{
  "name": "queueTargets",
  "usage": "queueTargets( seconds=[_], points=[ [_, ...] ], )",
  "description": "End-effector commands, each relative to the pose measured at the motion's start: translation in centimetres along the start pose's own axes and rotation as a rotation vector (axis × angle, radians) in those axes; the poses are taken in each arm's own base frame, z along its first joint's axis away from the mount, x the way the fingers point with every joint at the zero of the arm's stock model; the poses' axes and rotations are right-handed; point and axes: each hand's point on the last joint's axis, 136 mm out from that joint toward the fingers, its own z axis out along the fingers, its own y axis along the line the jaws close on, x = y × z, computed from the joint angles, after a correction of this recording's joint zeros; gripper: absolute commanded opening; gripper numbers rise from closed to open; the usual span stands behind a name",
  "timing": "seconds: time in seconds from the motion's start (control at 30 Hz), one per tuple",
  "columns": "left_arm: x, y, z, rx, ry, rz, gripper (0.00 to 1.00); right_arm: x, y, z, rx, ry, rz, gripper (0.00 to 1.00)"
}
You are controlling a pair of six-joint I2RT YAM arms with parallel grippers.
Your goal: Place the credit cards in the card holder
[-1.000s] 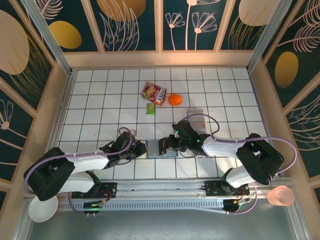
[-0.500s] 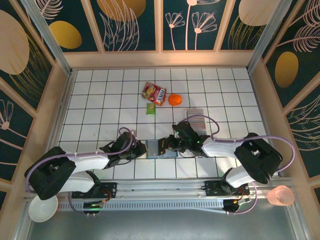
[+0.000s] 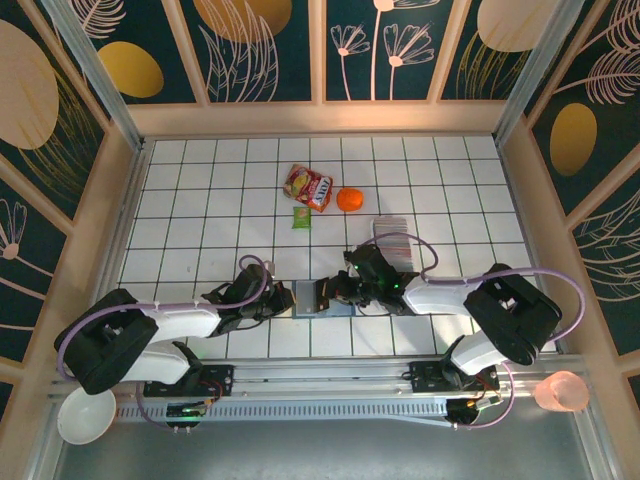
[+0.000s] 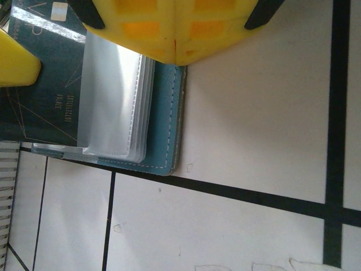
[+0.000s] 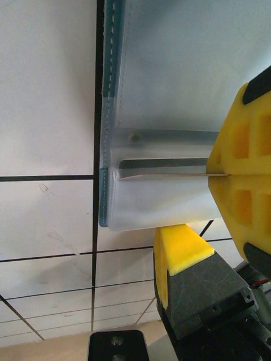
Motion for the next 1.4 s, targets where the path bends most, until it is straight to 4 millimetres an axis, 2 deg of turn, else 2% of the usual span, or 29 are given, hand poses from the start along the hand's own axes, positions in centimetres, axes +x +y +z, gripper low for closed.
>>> queueTargets(
  seconds=[0.0,0.17,0.23,0.3,0.47,0.77,0.93,1.13,1.37],
  points=[
    [0.4,-0.5,0.2,0.021,0.022,0.018,0.01,0.8,-0.2,0.4,-0.012,0.026,0.024,0.00],
    [0.5,-0.3,0.1,0.019,0.021,0.014,0.01,0.5,-0.3,0.5,-0.007,0.008,0.037,0.00],
    [0.4,-0.2,0.0,0.019,0.016,0.011,0.01,0.6,-0.3,0.7,0.008,0.013,0.028,0.05],
    [0.4,-0.2,-0.2,0.020,0.012,0.011,0.00,0.5,-0.5,0.8,0.045,0.017,0.011,0.15],
    [0.5,-0.1,-0.3,0.021,0.010,0.011,0.00,-0.1,-1.3,0.3,0.145,-0.011,-0.034,0.30],
    [0.6,-0.1,-0.4,0.028,0.011,0.014,0.00,-0.7,-2.3,-0.3,0.320,-0.023,-0.120,0.38],
    [0.6,-0.1,-0.4,0.028,0.010,0.013,0.00,-0.6,-2.2,-0.3,0.343,-0.019,-0.146,0.39],
    [0.6,-0.1,-0.3,0.030,0.014,0.012,0.00,0.1,-1.7,0.9,0.347,0.014,-0.168,0.35],
    [0.8,0.1,-0.3,0.026,0.018,0.009,0.00,0.5,-0.1,2.3,0.341,0.032,-0.213,0.32]
  ],
)
